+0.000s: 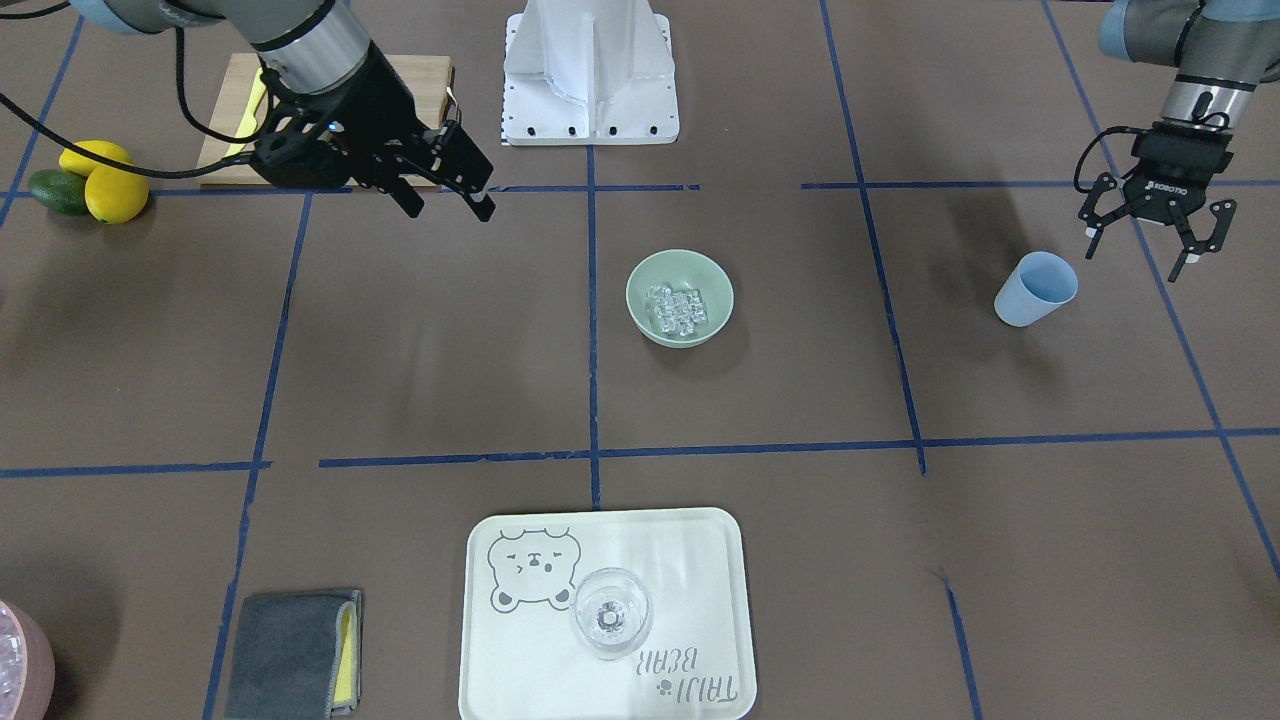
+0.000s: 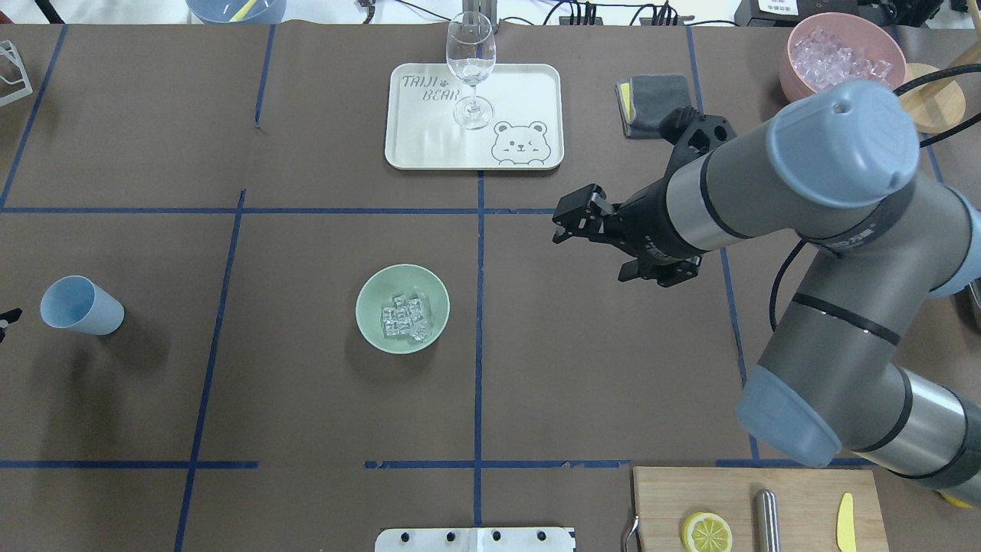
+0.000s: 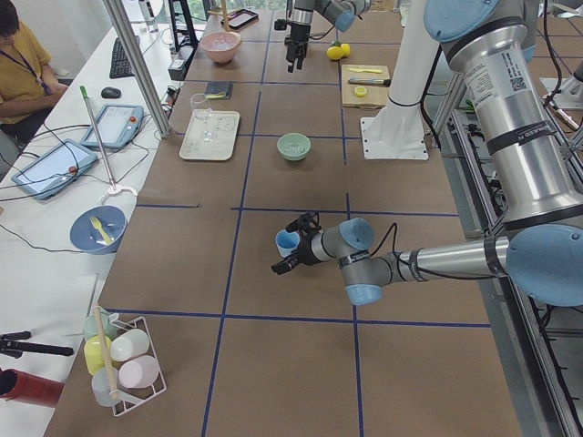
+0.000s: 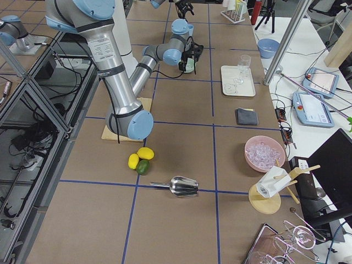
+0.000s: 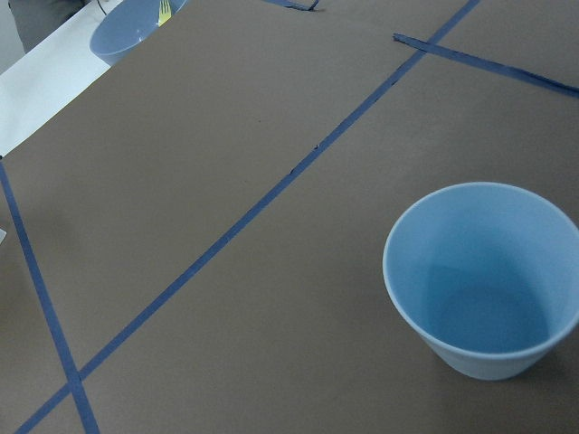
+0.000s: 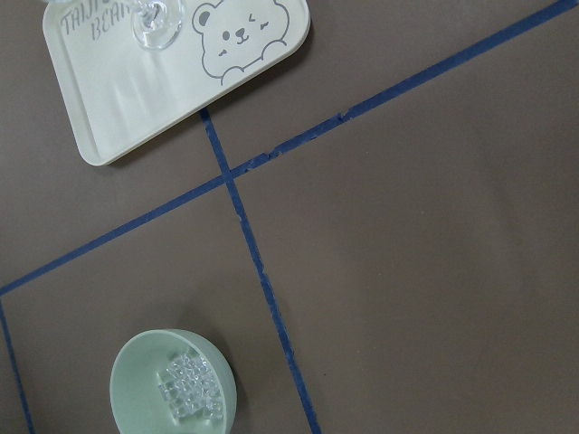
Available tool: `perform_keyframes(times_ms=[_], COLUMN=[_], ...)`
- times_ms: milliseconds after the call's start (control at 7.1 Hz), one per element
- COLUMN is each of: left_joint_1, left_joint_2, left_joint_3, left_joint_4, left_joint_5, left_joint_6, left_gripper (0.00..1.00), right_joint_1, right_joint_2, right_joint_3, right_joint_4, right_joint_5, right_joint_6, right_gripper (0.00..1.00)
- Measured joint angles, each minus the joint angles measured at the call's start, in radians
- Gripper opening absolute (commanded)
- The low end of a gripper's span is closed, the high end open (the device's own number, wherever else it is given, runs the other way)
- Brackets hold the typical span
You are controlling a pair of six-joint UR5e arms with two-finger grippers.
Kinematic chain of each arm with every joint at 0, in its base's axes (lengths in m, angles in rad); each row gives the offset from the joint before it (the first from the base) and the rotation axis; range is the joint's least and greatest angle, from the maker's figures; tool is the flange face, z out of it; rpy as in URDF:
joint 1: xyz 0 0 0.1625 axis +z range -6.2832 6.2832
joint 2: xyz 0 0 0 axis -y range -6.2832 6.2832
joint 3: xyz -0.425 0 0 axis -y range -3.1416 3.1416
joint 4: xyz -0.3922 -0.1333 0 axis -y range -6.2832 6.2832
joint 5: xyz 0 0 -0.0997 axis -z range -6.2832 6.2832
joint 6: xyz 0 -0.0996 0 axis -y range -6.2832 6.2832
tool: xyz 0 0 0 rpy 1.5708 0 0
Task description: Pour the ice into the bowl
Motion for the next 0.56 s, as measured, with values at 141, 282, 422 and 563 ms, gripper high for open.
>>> perform_keyframes(times_ms=[141,282,422,563], left_joint_1=[-0.085,-0.161,-0.235,-0.303], left_joint_2=[-0.069,-0.131,-0.192,-0.258], left_joint_3=[0.000,0.001,0.001,0.000], left_joint_4=[0.085,0.168,0.261,0.369], left_joint_5=[-0.091,-0.170,-0.260,-0.349], left_joint_6=[0.002,0.001,-0.002,-0.005], left_gripper=[0.99,0.99,1.00,1.00], right_joint_1=[-0.056,-0.107,-0.147,-0.176], right_joint_2=[0.042,0.083,0.129,0.177], right_joint_3=[-0.047,-0.103,-0.166,-0.233], right_joint_4=[-0.013,-0.017,-0.017,-0.014], right_joint_5=[-0.074,-0.140,-0.191,-0.221], right_joint_6=[0.001,0.001,0.002,0.001], right_gripper=[1.00,1.00,1.00,1.00])
